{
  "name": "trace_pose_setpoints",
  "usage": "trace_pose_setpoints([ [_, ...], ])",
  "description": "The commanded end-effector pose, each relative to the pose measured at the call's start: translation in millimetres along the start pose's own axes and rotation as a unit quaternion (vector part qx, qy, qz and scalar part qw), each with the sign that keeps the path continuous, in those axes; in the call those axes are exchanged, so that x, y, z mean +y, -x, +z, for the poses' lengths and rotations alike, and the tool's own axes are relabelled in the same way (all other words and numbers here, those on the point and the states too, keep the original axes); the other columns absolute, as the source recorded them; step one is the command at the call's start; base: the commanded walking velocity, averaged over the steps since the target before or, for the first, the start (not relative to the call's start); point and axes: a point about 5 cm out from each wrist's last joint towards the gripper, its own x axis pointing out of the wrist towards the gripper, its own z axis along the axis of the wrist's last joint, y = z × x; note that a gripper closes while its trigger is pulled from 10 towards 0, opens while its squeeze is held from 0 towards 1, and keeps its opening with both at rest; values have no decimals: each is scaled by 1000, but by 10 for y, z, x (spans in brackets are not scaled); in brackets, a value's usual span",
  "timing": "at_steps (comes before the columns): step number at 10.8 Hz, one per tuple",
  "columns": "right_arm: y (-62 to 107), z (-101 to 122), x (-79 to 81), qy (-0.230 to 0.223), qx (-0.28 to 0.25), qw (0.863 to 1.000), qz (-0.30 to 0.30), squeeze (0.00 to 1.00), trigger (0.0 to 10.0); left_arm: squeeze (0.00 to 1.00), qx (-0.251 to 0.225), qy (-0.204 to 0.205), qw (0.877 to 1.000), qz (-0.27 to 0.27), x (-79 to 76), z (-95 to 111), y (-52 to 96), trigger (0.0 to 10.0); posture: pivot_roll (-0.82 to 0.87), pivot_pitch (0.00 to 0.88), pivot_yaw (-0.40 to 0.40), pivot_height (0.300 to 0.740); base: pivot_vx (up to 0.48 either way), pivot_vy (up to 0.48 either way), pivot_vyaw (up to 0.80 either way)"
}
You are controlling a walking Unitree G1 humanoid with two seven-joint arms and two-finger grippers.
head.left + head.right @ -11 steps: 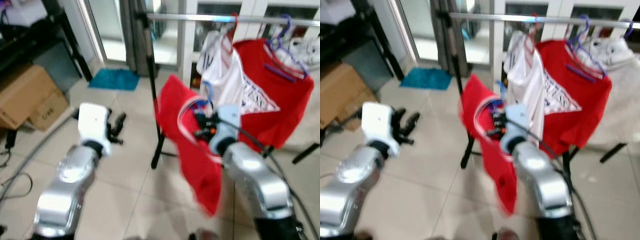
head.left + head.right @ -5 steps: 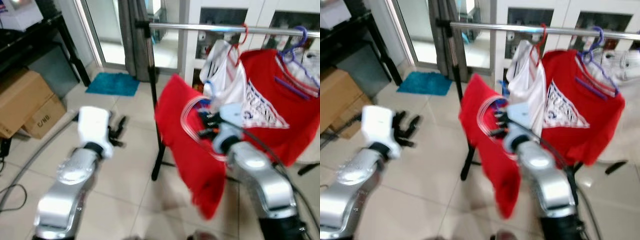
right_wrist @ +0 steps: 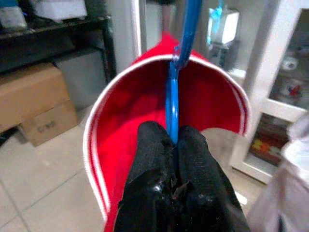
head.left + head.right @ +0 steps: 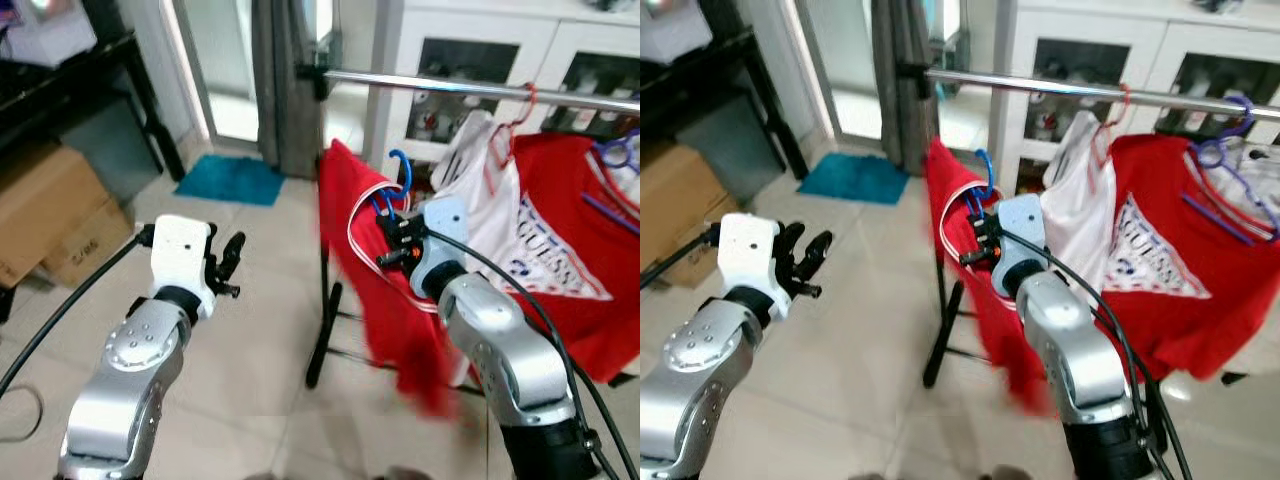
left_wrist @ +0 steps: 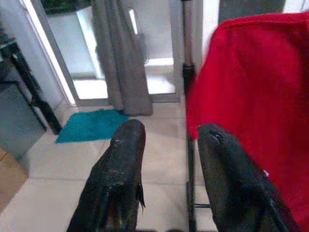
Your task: Hang hanger
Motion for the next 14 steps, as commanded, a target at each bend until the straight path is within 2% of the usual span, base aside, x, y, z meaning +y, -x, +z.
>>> trace_pose_setpoints([
  [1, -6, 117, -23, 3, -22, 1000, -4, 0, 10000, 0, -11, -9, 1000, -1, 13, 58, 1, 10000, -50, 33, 42, 740, 364, 0, 0],
  [5, -30, 151, -62, 9, -20, 999, -28, 0, 10000, 0, -14, -16, 1000, -11, -11, 75, -20, 10000, -53, 29, 47, 740, 360, 0, 0],
  [8, -40, 220, -259, 37, -7, 994, -104, 0, 10000, 0, -11, -22, 999, -38, -69, 63, -23, 10000, -56, 32, 49, 740, 353, 0, 0],
  [10, -52, 302, -387, 60, -2, 988, -143, 0, 10000, 0, -8, -39, 995, -93, -154, 54, -5, 10000, -55, 33, 44, 740, 0, 0, 0],
  [12, -99, 423, -402, 70, -14, 987, -147, 0, 10000, 0, -23, -41, 988, -144, -196, 116, -13, 10000, -51, 33, 32, 740, 0, 0, 0],
  [13, -160, 454, -422, 63, -13, 987, -147, 0, 10000, 0, -27, -54, 975, -212, -268, 155, 21, 10000, -48, 33, 25, 740, 0, 0, 0],
  [14, -223, 463, -464, 52, -8, 987, -152, 0, 10000, 0, -32, -59, 966, -248, -300, 193, 36, 10000, -46, 36, 24, 740, 0, 0, 0],
])
